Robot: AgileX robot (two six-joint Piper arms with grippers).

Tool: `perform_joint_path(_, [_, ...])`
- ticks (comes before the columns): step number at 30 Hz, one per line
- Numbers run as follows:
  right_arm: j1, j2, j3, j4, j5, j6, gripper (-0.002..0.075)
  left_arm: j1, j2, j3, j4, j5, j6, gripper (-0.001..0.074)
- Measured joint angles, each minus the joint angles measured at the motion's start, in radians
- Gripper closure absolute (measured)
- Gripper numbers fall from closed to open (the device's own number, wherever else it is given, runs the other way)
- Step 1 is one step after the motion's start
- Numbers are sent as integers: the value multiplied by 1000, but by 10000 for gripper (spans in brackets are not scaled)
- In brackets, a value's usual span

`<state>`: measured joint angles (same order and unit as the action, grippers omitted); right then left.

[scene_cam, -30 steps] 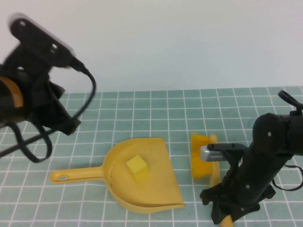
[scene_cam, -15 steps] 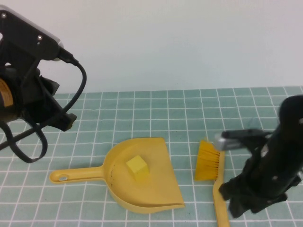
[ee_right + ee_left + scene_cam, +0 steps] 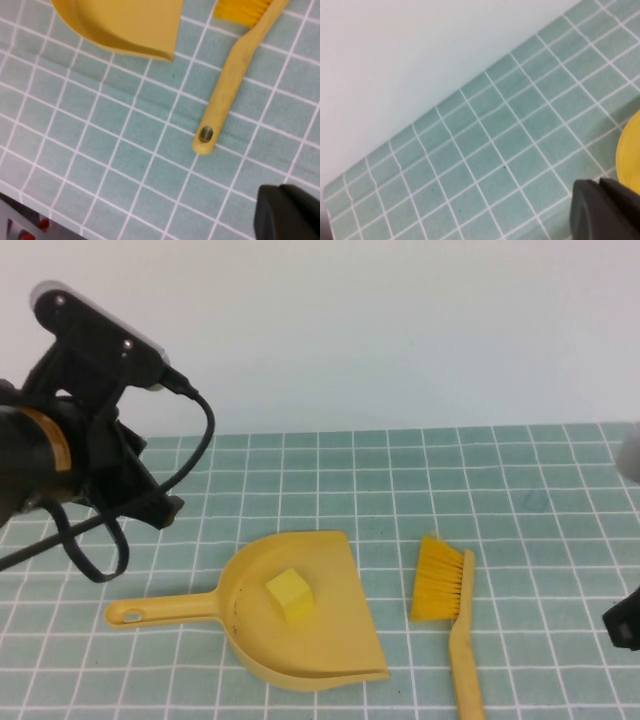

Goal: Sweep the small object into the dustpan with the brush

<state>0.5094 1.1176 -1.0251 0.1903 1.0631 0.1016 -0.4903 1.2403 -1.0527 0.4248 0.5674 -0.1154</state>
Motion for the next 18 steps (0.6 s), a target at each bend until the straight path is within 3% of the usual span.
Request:
perform_joint_path(5, [0,-68,0,0,31,35,726,0,50,0,0,2,0,735])
perform_joint_path(12, [-13,-190,2,-37,30,-68,727,5,145,0,2,0,0,735])
perform_joint_path(14, [-50,-256,3,-54,-7,-88,727,5,147,0,-13,8,0,735])
perform_joint_path(18, [-222,-420,28,-71,-116,-118,727,35,86,0,-88,21,0,735])
